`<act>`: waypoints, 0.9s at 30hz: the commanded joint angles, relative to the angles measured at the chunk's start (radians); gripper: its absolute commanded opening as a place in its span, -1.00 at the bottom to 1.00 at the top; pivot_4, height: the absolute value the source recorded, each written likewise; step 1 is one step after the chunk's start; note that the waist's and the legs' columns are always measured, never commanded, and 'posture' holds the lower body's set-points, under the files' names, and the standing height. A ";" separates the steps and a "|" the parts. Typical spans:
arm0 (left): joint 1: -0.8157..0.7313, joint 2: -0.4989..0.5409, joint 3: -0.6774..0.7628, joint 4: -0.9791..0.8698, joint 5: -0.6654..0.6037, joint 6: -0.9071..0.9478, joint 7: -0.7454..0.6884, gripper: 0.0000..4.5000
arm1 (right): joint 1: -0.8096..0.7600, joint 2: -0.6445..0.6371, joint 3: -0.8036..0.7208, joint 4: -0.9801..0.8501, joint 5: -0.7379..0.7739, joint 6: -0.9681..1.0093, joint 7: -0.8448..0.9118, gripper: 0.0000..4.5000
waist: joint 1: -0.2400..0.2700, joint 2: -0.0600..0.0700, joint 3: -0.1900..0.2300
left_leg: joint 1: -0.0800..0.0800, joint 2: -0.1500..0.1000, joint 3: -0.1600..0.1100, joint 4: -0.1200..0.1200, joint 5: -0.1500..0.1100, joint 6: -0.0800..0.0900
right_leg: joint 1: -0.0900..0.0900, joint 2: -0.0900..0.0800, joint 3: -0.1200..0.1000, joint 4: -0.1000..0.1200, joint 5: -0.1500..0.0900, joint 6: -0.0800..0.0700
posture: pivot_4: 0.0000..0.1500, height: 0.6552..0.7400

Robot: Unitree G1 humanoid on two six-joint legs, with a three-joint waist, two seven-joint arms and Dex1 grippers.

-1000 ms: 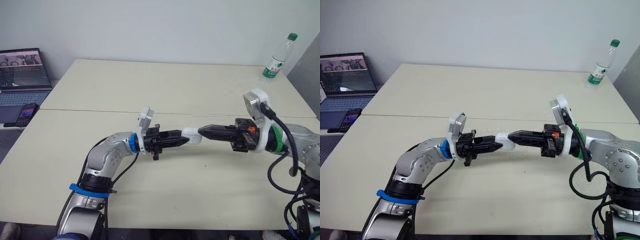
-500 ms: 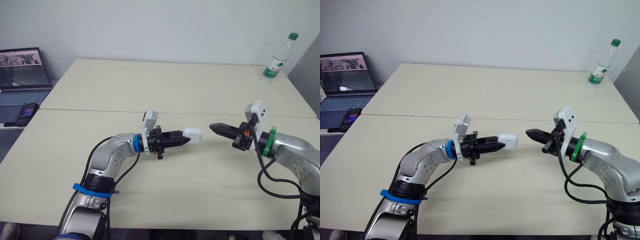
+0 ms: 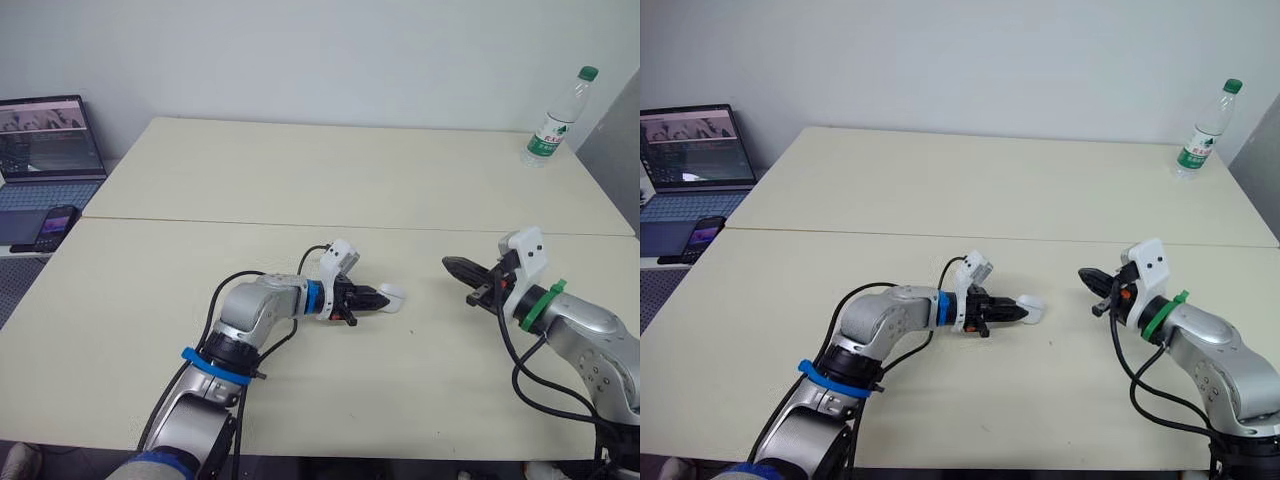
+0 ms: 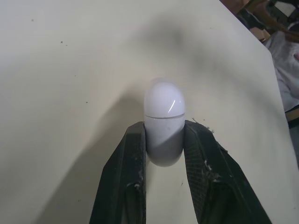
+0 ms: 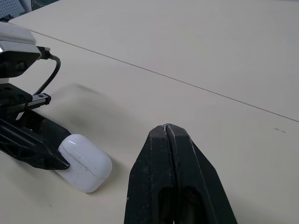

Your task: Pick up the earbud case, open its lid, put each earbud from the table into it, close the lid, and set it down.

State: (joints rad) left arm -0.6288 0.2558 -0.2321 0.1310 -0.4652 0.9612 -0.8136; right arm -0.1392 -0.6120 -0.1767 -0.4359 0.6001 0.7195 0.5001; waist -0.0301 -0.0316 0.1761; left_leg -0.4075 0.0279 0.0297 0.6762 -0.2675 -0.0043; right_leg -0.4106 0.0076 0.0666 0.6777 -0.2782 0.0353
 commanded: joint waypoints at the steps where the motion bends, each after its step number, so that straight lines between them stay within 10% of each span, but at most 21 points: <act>1: -0.004 0.001 0.000 0.011 -0.011 0.027 -0.013 -0.66 | 0.006 0.006 -0.033 -0.045 -0.005 -0.022 -0.015 -1.00 | 0.000 0.000 0.000 | 0.000 0.000 0.000 0.000 0.000 0.000 | 0.000 0.000 0.000 0.000 0.000 0.000 | 1.00 0.98; 12: 0.071 0.200 0.054 -0.155 -0.020 -0.073 -0.127 0.95 | 0.071 0.013 -0.048 -0.084 0.020 -0.081 0.034 -1.00 | -0.002 0.000 0.000 | 0.001 0.001 0.000 0.000 0.000 0.000 | 0.000 -0.001 0.001 0.001 0.001 -0.001 | 1.00 0.98; 21: 0.364 0.350 0.212 -0.392 0.008 -0.403 -0.170 0.99 | 0.282 -0.041 -0.089 -0.029 -0.034 -0.289 0.248 -1.00 | 0.001 0.000 0.000 | 0.001 -0.001 0.002 0.000 0.000 0.000 | 0.001 -0.008 0.000 -0.001 0.000 -0.002 | 1.00 0.98; 27: 0.594 0.362 0.236 -0.478 0.096 -0.600 -0.121 1.00 | 0.366 -0.097 -0.113 0.107 -0.110 -0.446 0.372 -0.10 | 0.001 0.000 0.000 | 0.004 -0.001 0.003 0.000 0.000 0.000 | 0.003 -0.010 0.000 -0.002 0.001 -0.002 | 1.00 0.98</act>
State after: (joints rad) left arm -0.0537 0.6064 -0.0099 -0.2956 -0.3961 0.4179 -0.9448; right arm 0.2198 -0.6955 -0.2585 -0.3381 0.5070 0.3353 0.8385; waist -0.0292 -0.0317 0.1762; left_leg -0.4012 0.0275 0.0333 0.6761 -0.2676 -0.0043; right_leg -0.4054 -0.0026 0.0667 0.6760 -0.2794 0.0355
